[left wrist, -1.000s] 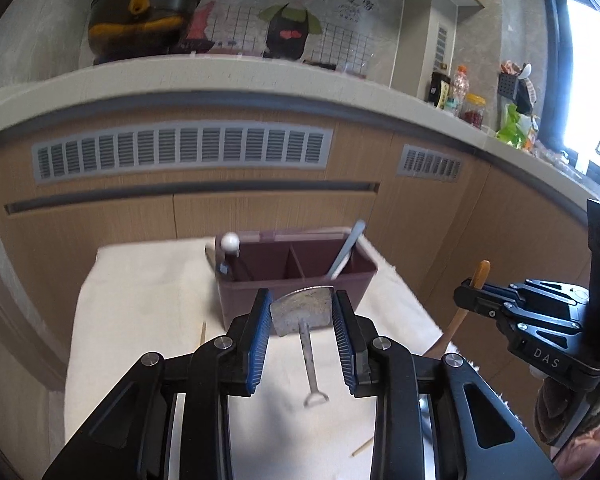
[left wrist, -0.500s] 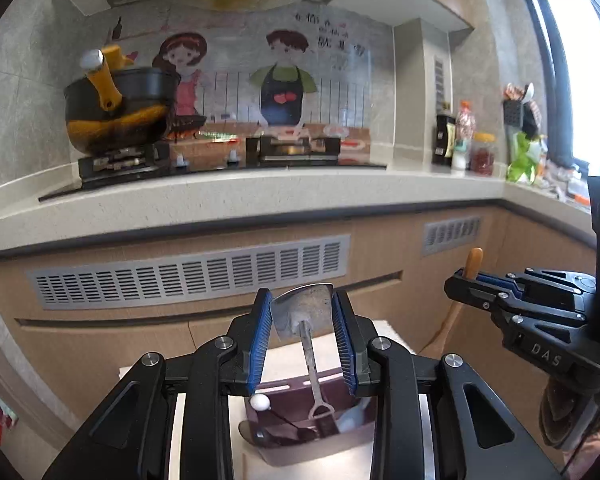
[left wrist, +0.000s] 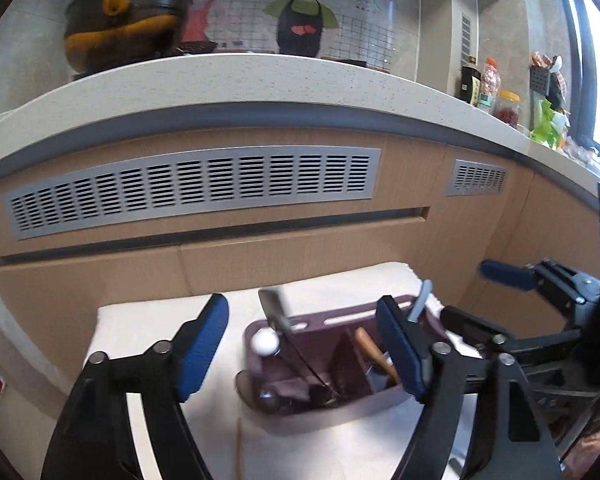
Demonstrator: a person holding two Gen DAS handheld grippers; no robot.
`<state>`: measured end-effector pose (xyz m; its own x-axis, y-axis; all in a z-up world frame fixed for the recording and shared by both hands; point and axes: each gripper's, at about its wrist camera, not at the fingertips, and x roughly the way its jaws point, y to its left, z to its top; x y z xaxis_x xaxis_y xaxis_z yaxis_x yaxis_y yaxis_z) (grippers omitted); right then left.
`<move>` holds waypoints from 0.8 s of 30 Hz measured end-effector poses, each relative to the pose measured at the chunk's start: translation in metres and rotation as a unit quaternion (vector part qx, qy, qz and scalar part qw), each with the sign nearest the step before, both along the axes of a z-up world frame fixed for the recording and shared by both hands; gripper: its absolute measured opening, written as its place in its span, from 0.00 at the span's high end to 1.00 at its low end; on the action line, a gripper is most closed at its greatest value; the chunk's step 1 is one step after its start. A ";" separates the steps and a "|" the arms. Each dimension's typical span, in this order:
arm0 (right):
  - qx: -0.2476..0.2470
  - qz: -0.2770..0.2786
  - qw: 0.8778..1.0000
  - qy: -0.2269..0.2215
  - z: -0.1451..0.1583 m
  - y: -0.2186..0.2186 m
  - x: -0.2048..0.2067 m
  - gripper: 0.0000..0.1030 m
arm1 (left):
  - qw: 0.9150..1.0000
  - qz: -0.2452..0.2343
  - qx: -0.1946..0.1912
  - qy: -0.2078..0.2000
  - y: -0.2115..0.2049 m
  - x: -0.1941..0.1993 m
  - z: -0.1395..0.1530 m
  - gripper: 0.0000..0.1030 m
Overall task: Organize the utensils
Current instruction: 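Drop the shovel and wooden spoon into the maroon holder with both tools, then grasp the dark metal spoon with the right tool while the left tool approaches a chopstick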
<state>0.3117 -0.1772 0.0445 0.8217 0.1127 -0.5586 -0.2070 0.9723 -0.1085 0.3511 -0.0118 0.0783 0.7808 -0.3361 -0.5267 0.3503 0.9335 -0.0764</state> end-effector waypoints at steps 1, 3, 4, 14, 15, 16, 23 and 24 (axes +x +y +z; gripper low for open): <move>-0.004 -0.001 1.000 0.003 -0.003 -0.002 -0.005 0.30 | 1.000 0.003 -0.003 0.001 0.004 -0.007 -0.002 0.17; -0.017 -0.008 1.000 0.010 -0.009 -0.007 -0.017 0.21 | 1.000 0.009 -0.010 0.006 0.011 -0.019 -0.007 0.07; -0.025 -0.012 1.000 0.012 -0.013 -0.010 -0.024 0.10 | 1.000 0.016 -0.012 0.009 0.015 -0.026 -0.011 0.04; -0.104 -0.038 0.990 0.087 -0.078 -0.034 -0.092 0.05 | 0.994 0.048 0.010 0.102 0.027 -0.082 -0.092 0.02; -0.102 -0.041 0.989 0.099 -0.085 -0.037 -0.101 0.05 | 0.993 0.050 0.014 0.110 0.027 -0.086 -0.097 0.02; -0.096 -0.041 0.989 0.109 -0.090 -0.040 -0.111 0.05 | 0.991 0.052 0.019 0.119 0.027 -0.091 -0.104 0.02; -0.060 -0.010 0.988 0.145 -0.108 -0.037 -0.164 0.10 | 0.987 0.070 0.021 0.141 0.027 -0.123 -0.128 0.02; -0.063 -0.010 0.988 0.143 -0.110 -0.035 -0.167 0.13 | 0.988 0.064 0.024 0.135 0.024 -0.128 -0.129 0.02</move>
